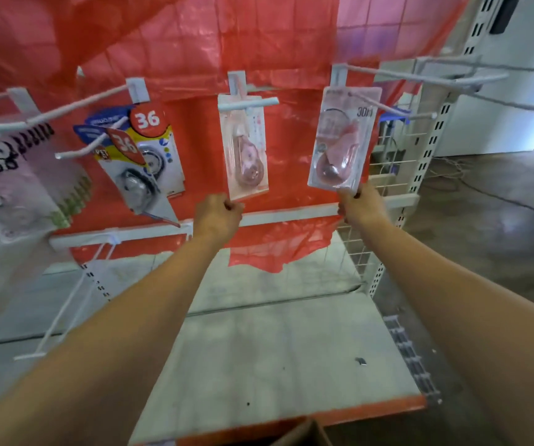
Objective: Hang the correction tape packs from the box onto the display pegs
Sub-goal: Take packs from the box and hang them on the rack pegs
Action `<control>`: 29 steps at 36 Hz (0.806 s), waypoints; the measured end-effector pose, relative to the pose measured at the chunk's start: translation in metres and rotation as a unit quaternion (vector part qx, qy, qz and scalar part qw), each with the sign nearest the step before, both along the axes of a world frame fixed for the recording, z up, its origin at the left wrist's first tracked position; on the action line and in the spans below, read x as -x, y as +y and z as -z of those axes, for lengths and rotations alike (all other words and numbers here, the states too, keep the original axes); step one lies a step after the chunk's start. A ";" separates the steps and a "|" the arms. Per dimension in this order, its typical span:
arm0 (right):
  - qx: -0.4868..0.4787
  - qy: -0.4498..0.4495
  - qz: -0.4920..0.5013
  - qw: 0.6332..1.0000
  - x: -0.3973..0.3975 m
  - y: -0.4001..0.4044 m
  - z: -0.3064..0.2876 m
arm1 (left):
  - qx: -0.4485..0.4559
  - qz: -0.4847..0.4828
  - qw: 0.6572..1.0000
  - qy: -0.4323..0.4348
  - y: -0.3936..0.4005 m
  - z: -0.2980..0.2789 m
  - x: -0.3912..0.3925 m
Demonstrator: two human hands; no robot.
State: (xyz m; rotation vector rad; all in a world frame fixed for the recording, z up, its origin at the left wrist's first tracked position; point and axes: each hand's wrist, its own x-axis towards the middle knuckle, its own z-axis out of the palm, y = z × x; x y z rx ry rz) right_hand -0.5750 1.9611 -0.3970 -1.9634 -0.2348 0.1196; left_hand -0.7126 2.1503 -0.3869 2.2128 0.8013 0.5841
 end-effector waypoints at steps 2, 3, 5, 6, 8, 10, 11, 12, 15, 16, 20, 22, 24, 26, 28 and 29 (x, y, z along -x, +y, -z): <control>0.055 -0.013 -0.009 0.998 0.007 -0.005 -0.002 | -0.041 0.009 0.998 0.049 -0.006 0.003 0.008; 0.088 -0.015 -0.014 0.996 0.009 -0.008 -0.002 | -0.059 0.017 0.995 0.076 -0.009 0.003 0.013; 0.169 -0.030 -0.031 0.985 0.018 -0.013 -0.005 | -0.096 0.046 0.986 0.127 -0.017 0.000 0.023; 0.214 -0.042 -0.040 0.975 0.024 -0.016 -0.008 | -0.121 0.065 0.979 0.152 -0.021 -0.002 0.029; 0.283 -0.061 -0.067 0.955 0.037 -0.023 -0.012 | -0.183 0.107 0.955 0.209 -0.028 -0.008 0.040; 0.320 -0.070 -0.099 0.940 0.051 -0.030 -0.018 | -0.235 0.145 0.926 0.256 -0.037 -0.018 0.049; 0.332 -0.069 -0.111 0.934 0.058 -0.034 -0.021 | -0.251 0.159 0.915 0.273 -0.041 -0.023 0.053; 0.343 -0.063 -0.122 0.929 0.065 -0.038 -0.024 | -0.258 0.172 0.906 0.289 -0.046 -0.028 0.056; 0.381 -0.037 -0.141 0.913 0.090 -0.049 -0.034 | -0.258 0.197 0.887 0.328 -0.061 -0.039 0.065; 0.388 -0.033 -0.147 0.909 0.099 -0.052 -0.035 | -0.255 0.206 0.882 0.337 -0.065 -0.041 0.068; 0.387 0.001 -0.166 0.907 0.129 -0.061 -0.029 | -0.234 0.252 0.866 0.363 -0.076 -0.038 0.082; 0.395 0.025 -0.167 0.903 0.148 -0.064 -0.021 | -0.220 0.280 0.855 0.376 -0.077 -0.030 0.093; 0.404 0.050 -0.169 0.898 0.169 -0.064 -0.011 | -0.208 0.306 0.846 0.385 -0.076 -0.019 0.106; 0.408 0.079 -0.165 0.894 0.192 -0.061 0.000 | -0.204 0.331 0.833 0.394 -0.073 -0.008 0.120; 0.407 0.102 -0.153 0.895 0.218 -0.059 0.011 | -0.206 0.358 0.817 0.404 -0.067 0.005 0.134; 0.404 0.112 -0.140 0.897 0.231 -0.058 0.016 | -0.201 0.373 0.809 0.407 -0.063 0.011 0.141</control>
